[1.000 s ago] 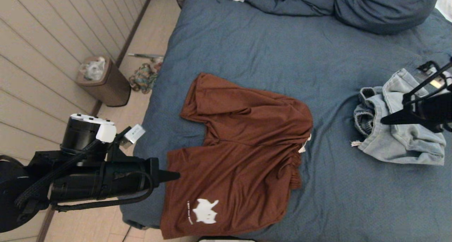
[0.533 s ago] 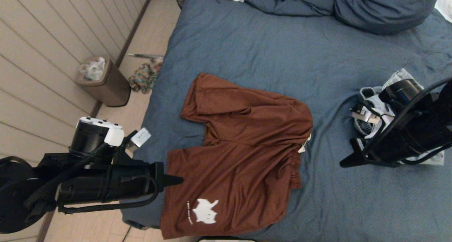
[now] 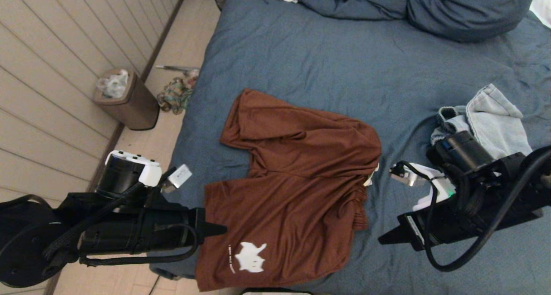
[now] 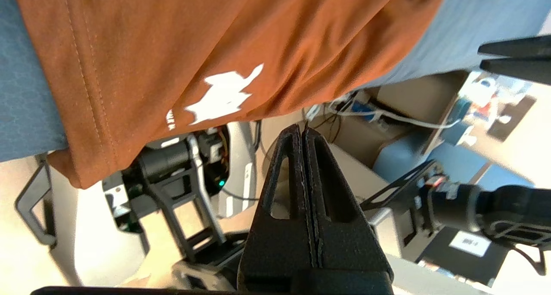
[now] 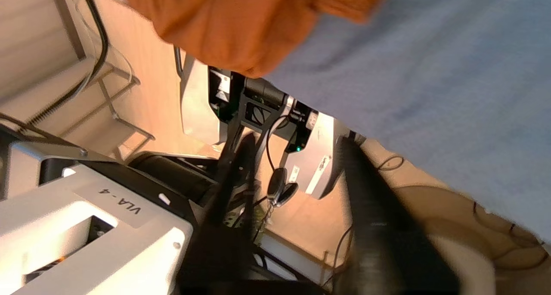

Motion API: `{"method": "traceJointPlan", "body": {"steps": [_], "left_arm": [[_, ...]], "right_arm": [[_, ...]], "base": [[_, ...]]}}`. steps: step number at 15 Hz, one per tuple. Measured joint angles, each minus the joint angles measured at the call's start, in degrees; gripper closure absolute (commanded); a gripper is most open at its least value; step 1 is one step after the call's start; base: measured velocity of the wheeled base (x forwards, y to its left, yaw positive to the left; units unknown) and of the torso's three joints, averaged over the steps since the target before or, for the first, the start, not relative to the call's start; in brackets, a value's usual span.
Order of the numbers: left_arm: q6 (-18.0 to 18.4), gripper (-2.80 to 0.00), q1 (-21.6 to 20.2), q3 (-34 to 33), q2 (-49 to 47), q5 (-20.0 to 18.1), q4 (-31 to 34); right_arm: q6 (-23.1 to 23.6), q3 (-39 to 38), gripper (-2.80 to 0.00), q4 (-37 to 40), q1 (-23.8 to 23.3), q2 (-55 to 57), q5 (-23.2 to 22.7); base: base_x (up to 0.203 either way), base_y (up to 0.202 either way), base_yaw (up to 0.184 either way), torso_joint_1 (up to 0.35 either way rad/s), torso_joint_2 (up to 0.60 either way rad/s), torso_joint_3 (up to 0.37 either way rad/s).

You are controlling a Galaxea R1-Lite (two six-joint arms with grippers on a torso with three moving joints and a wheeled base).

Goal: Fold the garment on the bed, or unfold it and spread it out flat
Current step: Fold the brown shorts

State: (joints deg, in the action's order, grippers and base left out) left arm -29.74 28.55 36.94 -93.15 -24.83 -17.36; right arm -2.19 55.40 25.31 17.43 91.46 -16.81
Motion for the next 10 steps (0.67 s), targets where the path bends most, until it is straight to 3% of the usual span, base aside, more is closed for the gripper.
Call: {"method": "traceJointPlan", "body": {"steps": [10], "left_arm": [[0.43,0.00,0.13,0.00,-3.51,-0.06,-0.11]], "right_arm": [[-1.98,-2.29,-2.80,-6.77,10.74,8.81,1.02]], "base": [[0.000,0.000,0.000,0.000,0.00,0.000]]}}
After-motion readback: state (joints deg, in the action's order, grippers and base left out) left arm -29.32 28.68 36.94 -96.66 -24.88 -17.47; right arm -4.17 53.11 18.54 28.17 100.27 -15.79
